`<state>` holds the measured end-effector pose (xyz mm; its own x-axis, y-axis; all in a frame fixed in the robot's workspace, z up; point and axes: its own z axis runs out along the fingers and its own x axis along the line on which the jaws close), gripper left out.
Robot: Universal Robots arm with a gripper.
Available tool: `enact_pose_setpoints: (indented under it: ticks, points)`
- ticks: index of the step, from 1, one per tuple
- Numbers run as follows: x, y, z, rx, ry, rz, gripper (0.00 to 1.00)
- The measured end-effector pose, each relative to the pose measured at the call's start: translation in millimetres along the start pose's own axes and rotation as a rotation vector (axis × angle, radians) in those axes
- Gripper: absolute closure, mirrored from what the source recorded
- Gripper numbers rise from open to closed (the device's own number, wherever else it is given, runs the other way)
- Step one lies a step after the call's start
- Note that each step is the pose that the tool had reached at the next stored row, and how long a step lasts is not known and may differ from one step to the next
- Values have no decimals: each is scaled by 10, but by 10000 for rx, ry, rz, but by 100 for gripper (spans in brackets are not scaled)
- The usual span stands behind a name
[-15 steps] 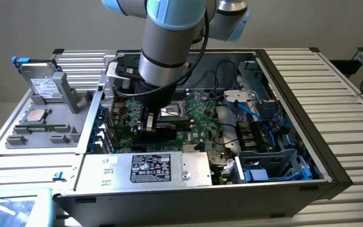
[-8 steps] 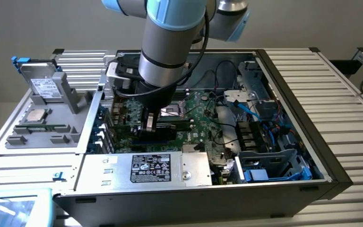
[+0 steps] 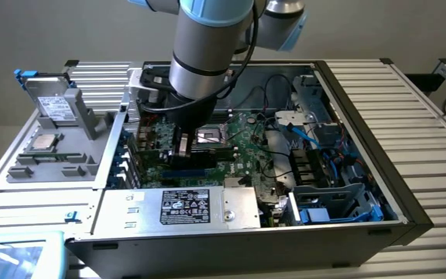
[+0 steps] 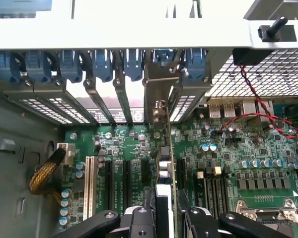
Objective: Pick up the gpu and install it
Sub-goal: 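Insert the gpu into the slot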
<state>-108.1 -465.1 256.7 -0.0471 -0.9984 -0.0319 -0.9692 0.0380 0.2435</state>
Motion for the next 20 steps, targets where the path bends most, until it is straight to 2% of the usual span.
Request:
enact_pose_setpoints:
  ticks: [2,7,11,13,14,18,20]
  points:
    - [24,-29,-15,-15,3,8,73]
    - [39,-170,-51,-20,2,3,73]
    - [38,-185,-56,-80,1,16,73]
    - [37,-189,-58,-180,3,21,73]
    - [38,-194,-60,-203,6,22,73]
    - [38,-206,-66,-205,4,22,73]
    - [35,-225,-101,-219,5,23,73]
